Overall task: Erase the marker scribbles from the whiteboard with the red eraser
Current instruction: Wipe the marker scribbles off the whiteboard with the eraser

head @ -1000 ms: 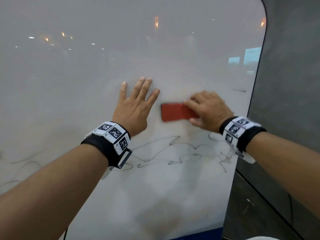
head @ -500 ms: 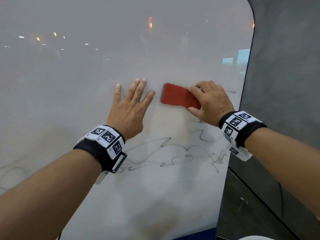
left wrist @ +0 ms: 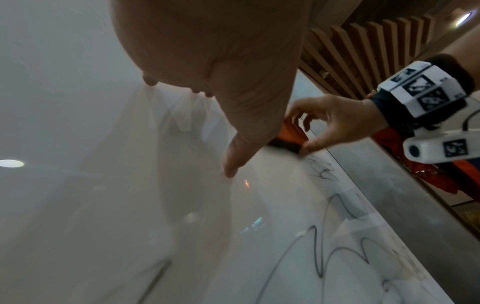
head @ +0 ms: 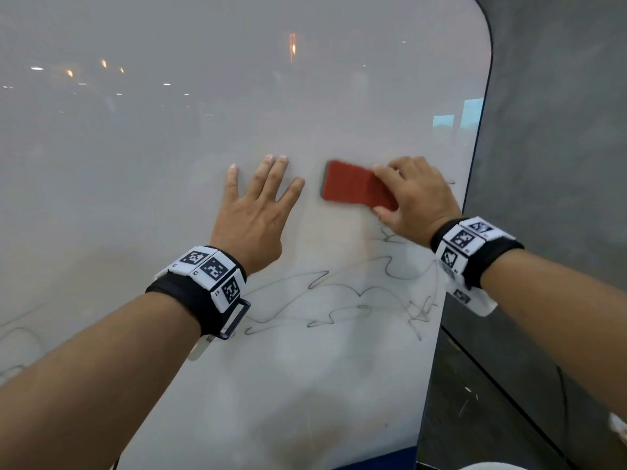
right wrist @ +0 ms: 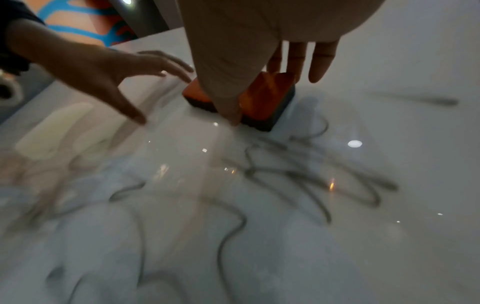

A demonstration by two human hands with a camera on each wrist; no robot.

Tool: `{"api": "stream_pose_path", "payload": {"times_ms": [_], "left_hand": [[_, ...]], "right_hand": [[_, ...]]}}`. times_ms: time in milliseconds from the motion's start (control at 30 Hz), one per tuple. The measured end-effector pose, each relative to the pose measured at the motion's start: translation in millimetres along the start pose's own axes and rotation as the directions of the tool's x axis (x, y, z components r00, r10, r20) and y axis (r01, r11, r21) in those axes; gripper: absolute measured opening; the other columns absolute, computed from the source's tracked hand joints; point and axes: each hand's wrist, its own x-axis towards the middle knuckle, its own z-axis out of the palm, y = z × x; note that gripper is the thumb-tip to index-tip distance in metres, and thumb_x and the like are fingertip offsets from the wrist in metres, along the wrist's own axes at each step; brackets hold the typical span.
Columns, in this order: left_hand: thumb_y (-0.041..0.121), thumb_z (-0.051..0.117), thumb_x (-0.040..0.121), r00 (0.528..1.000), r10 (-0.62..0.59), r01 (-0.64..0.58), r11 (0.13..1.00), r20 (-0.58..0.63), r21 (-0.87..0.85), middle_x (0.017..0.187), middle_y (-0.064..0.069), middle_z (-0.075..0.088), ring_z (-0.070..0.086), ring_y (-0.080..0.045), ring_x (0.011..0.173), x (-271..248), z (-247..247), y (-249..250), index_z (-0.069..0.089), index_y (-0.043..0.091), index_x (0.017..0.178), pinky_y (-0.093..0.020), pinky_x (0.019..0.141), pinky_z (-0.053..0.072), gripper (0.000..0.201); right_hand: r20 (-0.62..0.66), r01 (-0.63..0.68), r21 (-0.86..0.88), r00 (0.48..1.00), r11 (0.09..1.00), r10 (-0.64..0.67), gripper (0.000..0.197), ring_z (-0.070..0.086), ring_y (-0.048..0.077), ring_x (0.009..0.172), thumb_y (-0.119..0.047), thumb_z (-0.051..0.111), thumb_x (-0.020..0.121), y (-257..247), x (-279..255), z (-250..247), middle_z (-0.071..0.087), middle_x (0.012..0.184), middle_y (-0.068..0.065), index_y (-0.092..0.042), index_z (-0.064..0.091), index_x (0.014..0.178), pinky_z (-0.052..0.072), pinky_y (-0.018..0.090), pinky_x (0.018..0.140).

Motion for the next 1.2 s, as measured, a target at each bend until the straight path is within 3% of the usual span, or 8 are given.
{"api": "stream_pose_path", "payload": {"times_ms": [167, 300, 467, 633, 733, 833, 1000, 1200], "left_hand": [[0.021, 0.068, 0.076, 1.000, -0.001, 0.001, 1.000, -0.009, -0.007, 0.163, -0.013, 0.009, 0.007, -0.030, 0.151, 2, -1, 5, 0.027, 0.022, 0.152, -0.065, 0.114, 0.013, 0.087], [0.027, 0.072, 0.074, 0.999, -0.005, 0.004, 1.000, -0.033, -0.027, 0.162, -0.013, 0.012, 0.009, -0.031, 0.150, 2, 0, 7, 0.028, 0.022, 0.151, -0.066, 0.113, 0.015, 0.090], [0.058, 0.072, 0.074, 0.991, 0.118, -0.119, 0.993, -0.065, -0.011, 0.162, -0.011, 0.017, 0.015, -0.027, 0.150, 13, -3, 29, 0.015, 0.016, 0.156, -0.063, 0.116, 0.016, 0.108], [0.044, 0.077, 0.074, 0.943, 0.226, -0.241, 0.970, -0.242, -0.031, 0.131, -0.005, 0.053, 0.050, -0.027, 0.120, 38, -1, 61, 0.043, 0.013, 0.142, -0.054, 0.101, 0.040, 0.082], [0.038, 0.074, 0.077, 0.920, 0.252, -0.272, 0.962, -0.299, -0.027, 0.120, -0.005, 0.056, 0.052, -0.028, 0.106, 45, 0, 66, 0.049, 0.020, 0.137, -0.048, 0.087, 0.043, 0.067], [0.039, 0.074, 0.074, 0.919, 0.234, -0.258, 0.966, -0.316, -0.034, 0.117, -0.007, 0.055, 0.052, -0.030, 0.097, 47, 0, 64, 0.050, 0.025, 0.136, -0.044, 0.077, 0.040, 0.068], [0.041, 0.071, 0.072, 0.946, 0.130, -0.161, 0.983, -0.296, -0.085, 0.116, -0.009, 0.054, 0.047, -0.029, 0.095, 50, 0, 71, 0.047, 0.025, 0.142, -0.043, 0.075, 0.039, 0.075], [0.042, 0.051, 0.084, 0.868, 0.372, -0.382, 0.923, -0.328, 0.038, 0.115, -0.008, 0.056, 0.052, -0.029, 0.093, 55, 6, 71, 0.047, 0.024, 0.141, -0.047, 0.077, 0.037, 0.060]], "right_hand": [[0.176, 0.253, -0.058, 0.955, 0.966, -0.239, 0.062, 0.053, 0.032, 0.087, -0.034, 0.080, 0.064, -5, -33, 20, 0.058, 0.104, 0.010, -0.015, 0.058, 0.118, 0.045, 0.041, 0.070], [0.087, 0.106, -0.053, 0.991, 0.993, -0.101, 0.061, 0.053, 0.033, 0.088, -0.038, 0.081, 0.068, 7, -12, 3, 0.058, 0.104, 0.012, -0.014, 0.058, 0.119, 0.046, 0.042, 0.071], [0.018, 0.001, 0.017, 1.000, 1.000, -0.001, 0.065, 0.053, 0.034, 0.088, -0.032, 0.083, 0.066, 0, -18, 11, 0.058, 0.105, 0.013, -0.013, 0.060, 0.123, 0.050, 0.043, 0.070], [-0.016, 0.000, 0.104, 1.000, 0.995, 0.002, 0.066, 0.054, 0.033, 0.093, -0.024, 0.087, 0.062, -3, -18, 14, 0.059, 0.107, 0.011, -0.013, 0.061, 0.122, 0.053, 0.039, 0.069], [0.018, -0.003, 0.124, 1.000, 0.992, 0.001, 0.076, 0.054, 0.033, 0.101, -0.032, 0.089, 0.061, 5, -21, 12, 0.057, 0.115, 0.011, -0.013, 0.056, 0.127, 0.052, 0.044, 0.083], [0.030, -0.057, 0.029, 0.998, 0.998, 0.056, 0.096, 0.048, 0.033, 0.119, -0.050, 0.086, 0.060, 25, -29, 6, 0.050, 0.133, 0.012, -0.013, 0.046, 0.138, 0.040, 0.045, 0.102], [0.128, -0.124, -0.186, 0.980, 0.975, 0.149, 0.128, 0.029, 0.036, 0.142, -0.070, 0.080, 0.056, 63, -49, 5, 0.029, 0.156, 0.017, -0.012, 0.021, 0.153, 0.026, 0.050, 0.116], [0.179, -0.163, -0.248, 0.961, 0.955, 0.210, 0.135, 0.023, 0.035, 0.145, -0.071, 0.080, 0.054, 75, -66, 12, 0.018, 0.161, 0.016, -0.017, 0.011, 0.156, 0.024, 0.053, 0.117]]}}
